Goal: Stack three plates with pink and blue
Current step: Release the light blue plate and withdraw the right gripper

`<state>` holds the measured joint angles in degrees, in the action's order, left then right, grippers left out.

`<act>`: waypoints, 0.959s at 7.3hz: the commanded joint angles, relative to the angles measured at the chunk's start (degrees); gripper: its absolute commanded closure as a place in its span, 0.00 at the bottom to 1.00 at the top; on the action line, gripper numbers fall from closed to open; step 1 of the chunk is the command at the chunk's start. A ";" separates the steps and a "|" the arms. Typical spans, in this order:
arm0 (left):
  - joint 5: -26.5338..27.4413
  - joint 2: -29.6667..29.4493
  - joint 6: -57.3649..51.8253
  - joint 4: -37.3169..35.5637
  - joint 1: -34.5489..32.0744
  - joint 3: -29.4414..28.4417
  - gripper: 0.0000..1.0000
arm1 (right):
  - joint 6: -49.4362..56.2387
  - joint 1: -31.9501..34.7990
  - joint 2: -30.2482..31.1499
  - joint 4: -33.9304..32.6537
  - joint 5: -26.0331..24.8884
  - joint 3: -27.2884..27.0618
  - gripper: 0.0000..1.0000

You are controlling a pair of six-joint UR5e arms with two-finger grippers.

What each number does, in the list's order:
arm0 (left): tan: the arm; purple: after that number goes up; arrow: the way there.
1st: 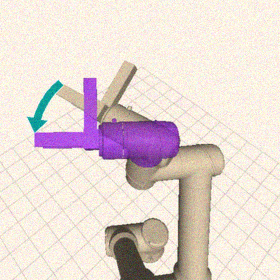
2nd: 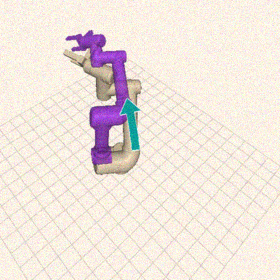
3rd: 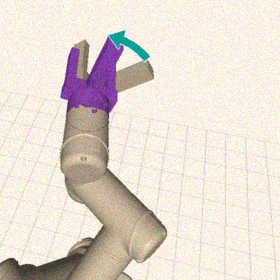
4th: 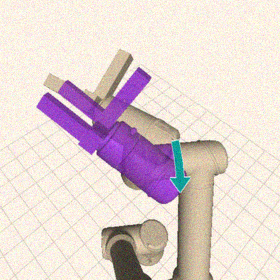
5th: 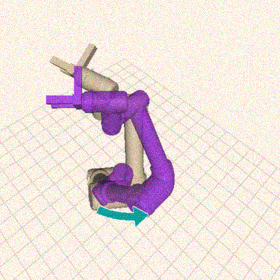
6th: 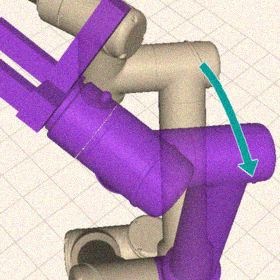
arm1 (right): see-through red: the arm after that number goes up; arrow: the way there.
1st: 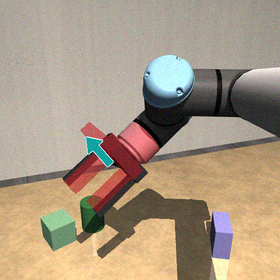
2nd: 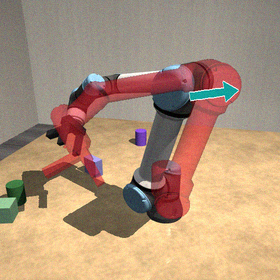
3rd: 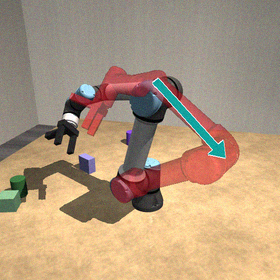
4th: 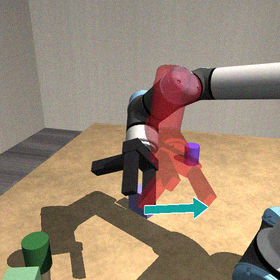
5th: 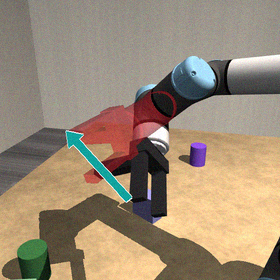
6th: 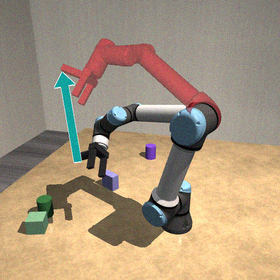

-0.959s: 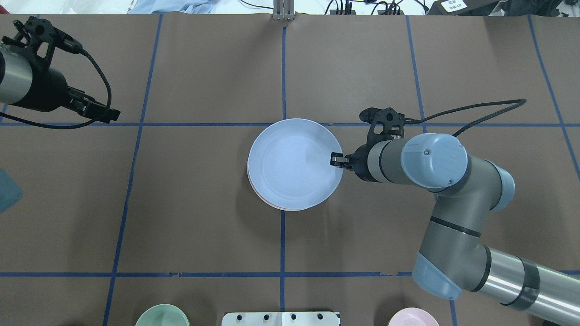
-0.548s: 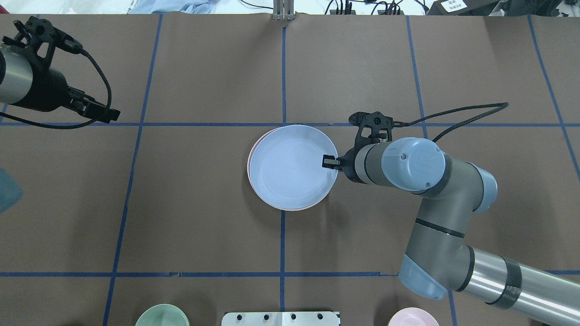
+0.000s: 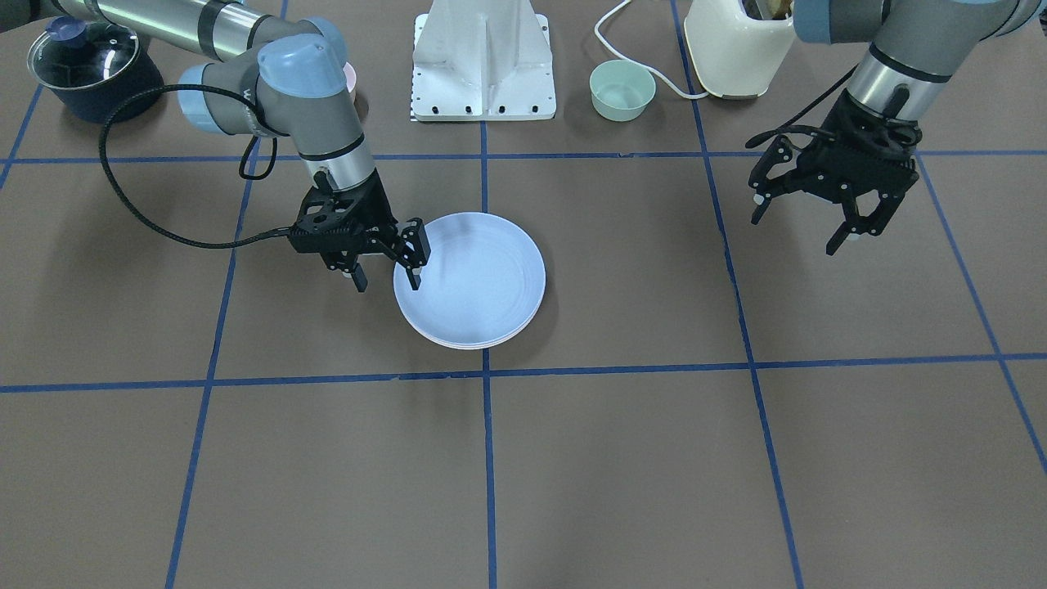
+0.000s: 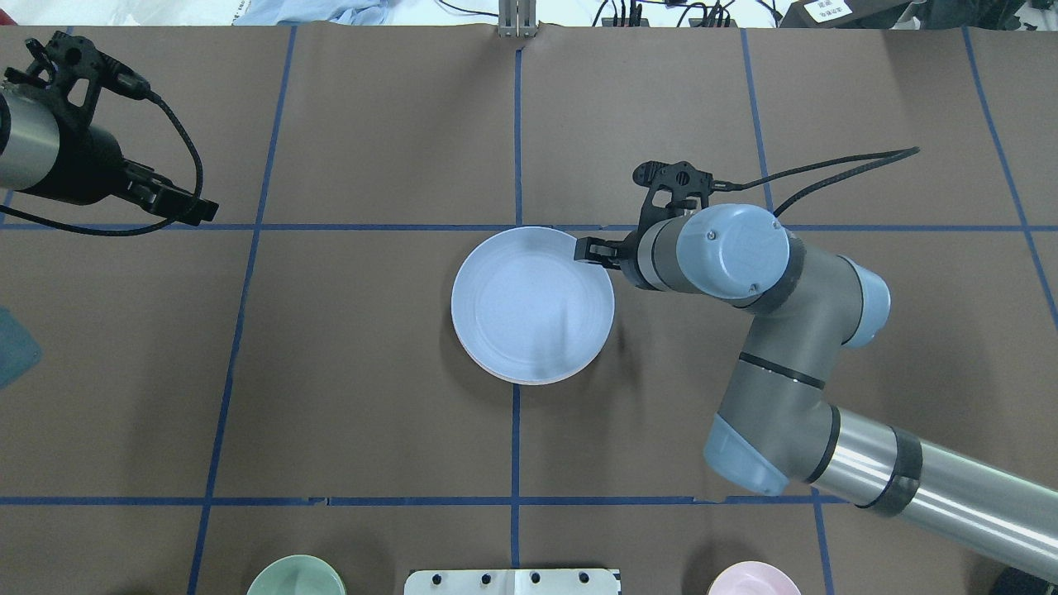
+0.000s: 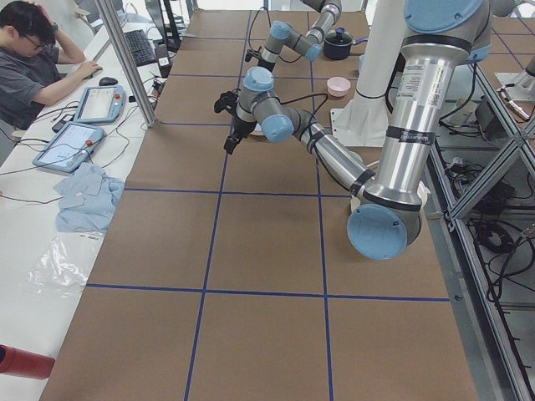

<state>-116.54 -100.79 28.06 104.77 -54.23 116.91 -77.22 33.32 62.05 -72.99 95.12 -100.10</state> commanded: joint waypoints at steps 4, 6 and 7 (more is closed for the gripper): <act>-3.40 10.49 -20.49 -0.79 -13.84 -0.18 0.00 | 52.21 33.66 6.82 -25.09 28.84 -5.99 0.00; -7.54 17.27 -37.82 -0.62 -25.26 -3.07 0.00 | 72.03 45.81 16.03 -26.23 36.33 -5.63 0.00; -10.61 19.73 -40.86 -0.88 -27.84 -5.35 0.00 | 79.34 48.83 21.65 -25.80 37.32 -5.28 0.00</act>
<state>-123.87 -84.45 -6.30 104.04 -77.37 114.09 -8.30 76.89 77.10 -98.86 129.87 -105.71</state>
